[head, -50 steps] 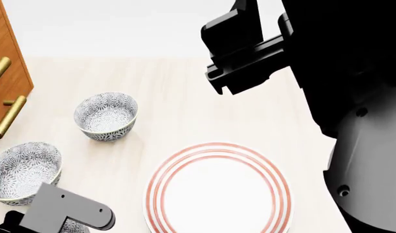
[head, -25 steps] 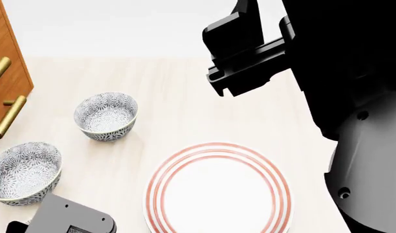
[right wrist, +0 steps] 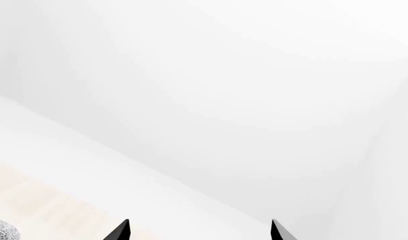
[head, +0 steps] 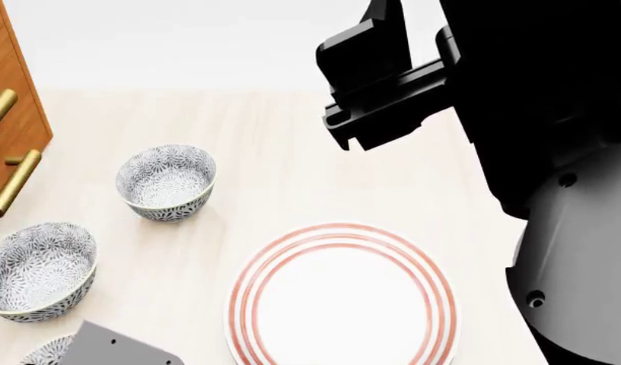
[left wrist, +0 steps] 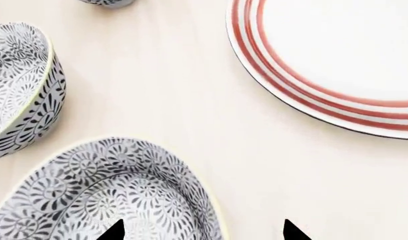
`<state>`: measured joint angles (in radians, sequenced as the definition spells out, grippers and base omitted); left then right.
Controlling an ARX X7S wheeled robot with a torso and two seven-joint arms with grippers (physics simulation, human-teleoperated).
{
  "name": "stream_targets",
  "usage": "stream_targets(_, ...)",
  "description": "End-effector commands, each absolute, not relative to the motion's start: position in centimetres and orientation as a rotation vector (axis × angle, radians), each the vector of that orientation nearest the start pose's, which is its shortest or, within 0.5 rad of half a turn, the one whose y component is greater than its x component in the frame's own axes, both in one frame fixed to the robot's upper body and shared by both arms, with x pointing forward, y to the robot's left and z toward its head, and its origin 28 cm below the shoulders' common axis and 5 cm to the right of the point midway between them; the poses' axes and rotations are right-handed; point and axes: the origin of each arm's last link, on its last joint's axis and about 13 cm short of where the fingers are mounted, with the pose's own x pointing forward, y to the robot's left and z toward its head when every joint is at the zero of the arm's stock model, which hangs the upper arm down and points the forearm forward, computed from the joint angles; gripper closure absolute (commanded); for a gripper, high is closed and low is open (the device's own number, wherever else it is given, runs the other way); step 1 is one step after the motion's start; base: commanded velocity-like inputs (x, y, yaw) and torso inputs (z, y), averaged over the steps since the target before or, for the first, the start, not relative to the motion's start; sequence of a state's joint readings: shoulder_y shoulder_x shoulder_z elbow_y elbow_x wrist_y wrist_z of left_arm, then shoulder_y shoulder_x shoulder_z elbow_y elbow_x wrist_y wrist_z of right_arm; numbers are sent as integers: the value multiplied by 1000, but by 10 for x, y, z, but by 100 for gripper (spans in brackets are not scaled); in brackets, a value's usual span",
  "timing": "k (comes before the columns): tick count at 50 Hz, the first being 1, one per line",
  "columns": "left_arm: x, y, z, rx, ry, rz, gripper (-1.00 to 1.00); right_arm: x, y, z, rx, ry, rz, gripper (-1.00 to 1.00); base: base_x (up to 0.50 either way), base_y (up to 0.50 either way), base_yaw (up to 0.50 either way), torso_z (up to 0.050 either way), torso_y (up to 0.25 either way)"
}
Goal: Put the bowl at the front on the plate.
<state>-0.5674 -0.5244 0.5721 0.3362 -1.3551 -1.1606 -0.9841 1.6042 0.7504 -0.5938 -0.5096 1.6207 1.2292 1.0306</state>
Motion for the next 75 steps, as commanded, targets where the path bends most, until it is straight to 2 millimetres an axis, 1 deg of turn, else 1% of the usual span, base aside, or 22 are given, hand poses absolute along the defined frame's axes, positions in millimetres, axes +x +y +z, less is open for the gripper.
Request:
stream_targets(1, 210, 189, 113, 274, 742, -183, -100, 211, -115, 358, -468, -225, 61, -100, 0, 0, 0, 0, 0)
stream_targets(23, 210, 191, 104, 271, 805, -162, -100, 210, -117, 356, -467, -223, 58, -100, 0, 0, 0, 0, 0)
stream_targets(29, 211, 192, 101, 276, 795, -150, -100, 210, -117, 356, -468, -223, 58, -100, 0, 0, 0, 0, 0)
stream_targets(30, 210, 192, 101, 286, 812, -177, 100, 210, -116, 356, -467, -225, 59, -100, 0, 0, 0, 0, 0)
stream_targets(40, 210, 192, 98, 280, 794, -162, 100, 209, -116, 354, -468, -229, 66, -100, 0, 0, 0, 0, 0)
stream_targets(48, 209, 192, 102, 271, 761, -175, 100, 208, -116, 354, -471, -234, 76, -100, 1, 0, 0, 0, 0)
stream_targets(49, 209, 192, 103, 268, 746, -172, 100, 208, -116, 354, -471, -234, 77, -100, 0, 0, 0, 0, 0)
stream_targets(50, 210, 192, 105, 304, 665, -156, 100, 208, -116, 354, -471, -234, 77, -100, 0, 0, 0, 0, 0)
stream_targets(52, 209, 192, 106, 298, 672, -163, 100, 208, -116, 354, -470, -236, 77, -100, 0, 0, 0, -8, 0)
stream_targets(53, 209, 192, 107, 316, 631, -155, 100, 208, -116, 354, -470, -236, 77, -100, 0, 0, 0, 0, 0)
stream_targets(56, 210, 193, 112, 317, 598, -155, 100, 209, -116, 354, -472, -238, 81, -100, 0, 0, 0, 0, 0)
stream_targets(57, 211, 193, 112, 305, 610, -152, 100, 209, -116, 354, -473, -238, 81, -100, 0, 0, 0, 0, 0)
stream_targets(59, 210, 192, 115, 319, 567, -160, 100, 209, -116, 354, -473, -239, 81, -100, 0, 0, 0, 0, 0)
stream_targets(62, 210, 192, 118, 298, 578, -165, 100, 209, -116, 354, -477, -235, 76, -100, 0, 0, 0, 0, 0)
stream_targets(75, 212, 193, 126, 298, 522, -175, 100, 207, -117, 353, -475, -248, 74, -100, 0, 0, 0, 0, 0)
